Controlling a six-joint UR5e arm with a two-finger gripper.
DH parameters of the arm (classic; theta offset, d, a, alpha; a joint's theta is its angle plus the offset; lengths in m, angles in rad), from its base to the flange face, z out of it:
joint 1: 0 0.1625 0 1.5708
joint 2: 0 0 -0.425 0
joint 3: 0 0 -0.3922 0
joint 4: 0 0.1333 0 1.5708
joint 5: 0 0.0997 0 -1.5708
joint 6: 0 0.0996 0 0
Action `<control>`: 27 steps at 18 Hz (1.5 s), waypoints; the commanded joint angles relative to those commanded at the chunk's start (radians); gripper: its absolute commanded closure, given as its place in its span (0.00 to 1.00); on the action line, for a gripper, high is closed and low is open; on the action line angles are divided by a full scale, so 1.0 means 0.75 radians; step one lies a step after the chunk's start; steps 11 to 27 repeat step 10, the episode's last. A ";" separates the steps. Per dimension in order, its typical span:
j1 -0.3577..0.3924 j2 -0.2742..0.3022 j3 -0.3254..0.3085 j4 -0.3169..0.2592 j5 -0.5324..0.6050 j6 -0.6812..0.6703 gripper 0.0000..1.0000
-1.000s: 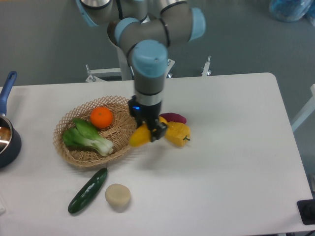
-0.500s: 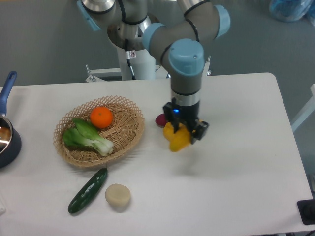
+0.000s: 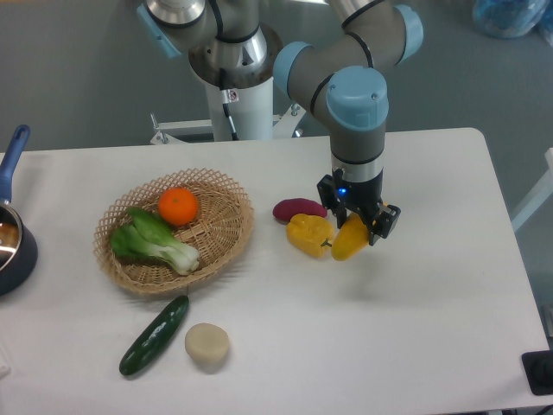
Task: Pick up the mango from the basket
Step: 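Lift the mango out of the basket and carry it beside the pepper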
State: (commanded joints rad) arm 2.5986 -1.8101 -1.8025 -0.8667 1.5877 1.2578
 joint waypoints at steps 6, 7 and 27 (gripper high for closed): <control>0.002 0.002 0.018 -0.012 0.002 0.010 0.33; 0.002 0.004 0.018 -0.014 0.000 0.010 0.33; 0.002 0.002 0.020 -0.016 0.004 0.006 0.33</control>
